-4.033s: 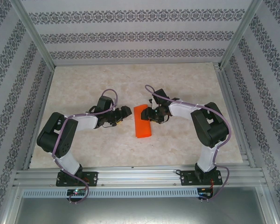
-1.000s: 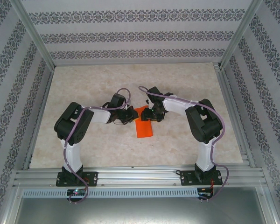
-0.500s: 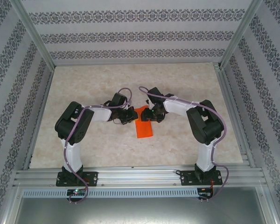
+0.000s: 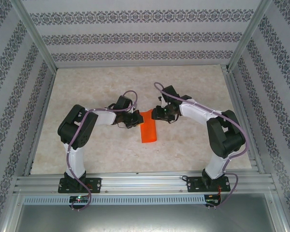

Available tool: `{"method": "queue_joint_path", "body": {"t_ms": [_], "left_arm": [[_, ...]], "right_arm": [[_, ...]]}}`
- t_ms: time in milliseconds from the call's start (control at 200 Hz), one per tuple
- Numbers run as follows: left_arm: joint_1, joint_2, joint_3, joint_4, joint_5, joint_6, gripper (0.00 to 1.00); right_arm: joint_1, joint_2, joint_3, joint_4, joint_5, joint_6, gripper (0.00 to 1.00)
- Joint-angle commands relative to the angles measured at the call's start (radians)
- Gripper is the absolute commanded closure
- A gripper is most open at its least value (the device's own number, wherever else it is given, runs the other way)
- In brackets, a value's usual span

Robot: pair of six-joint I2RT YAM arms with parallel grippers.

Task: Fold a paper plane with a square sheet of paper (pick it up from the middle)
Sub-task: First fold the paper in half at the center of the table.

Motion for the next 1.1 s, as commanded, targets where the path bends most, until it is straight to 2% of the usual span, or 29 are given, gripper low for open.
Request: {"method": "queue_joint_path", "body": {"t_ms": [0, 50, 115, 260, 704, 1094], "left_arm": [[-0.014, 0.091, -0.043, -0.190, -0.112, 0.027, 1.00], [-0.013, 0.091, -0.044, -0.195, -0.115, 0.025, 1.00], [-0.015, 0.091, -0.046, -0.193, -0.116, 0.021, 1.00], [-0.015, 0.089, -0.052, -0.192, -0.122, 0.015, 1.00], [-0.016, 0.096, -0.064, -0.205, -0.141, 0.001, 1.00], [-0.016, 0.109, -0.075, -0.252, -0.200, -0.003, 1.00]], "right_arm": [[0.034, 0.050, 0.059, -0.022, -0.037, 0.006, 0.70], [0.040, 0.076, 0.074, -0.015, -0.053, 0.012, 0.80], [0.043, 0.103, 0.084, -0.008, -0.060, 0.020, 0.88], [0.048, 0.154, 0.102, 0.001, -0.079, 0.021, 0.95], [0.041, 0.247, 0.110, 0.022, -0.114, 0.004, 1.00], [-0.032, 0.211, -0.044, 0.074, -0.121, -0.052, 1.00]]}}
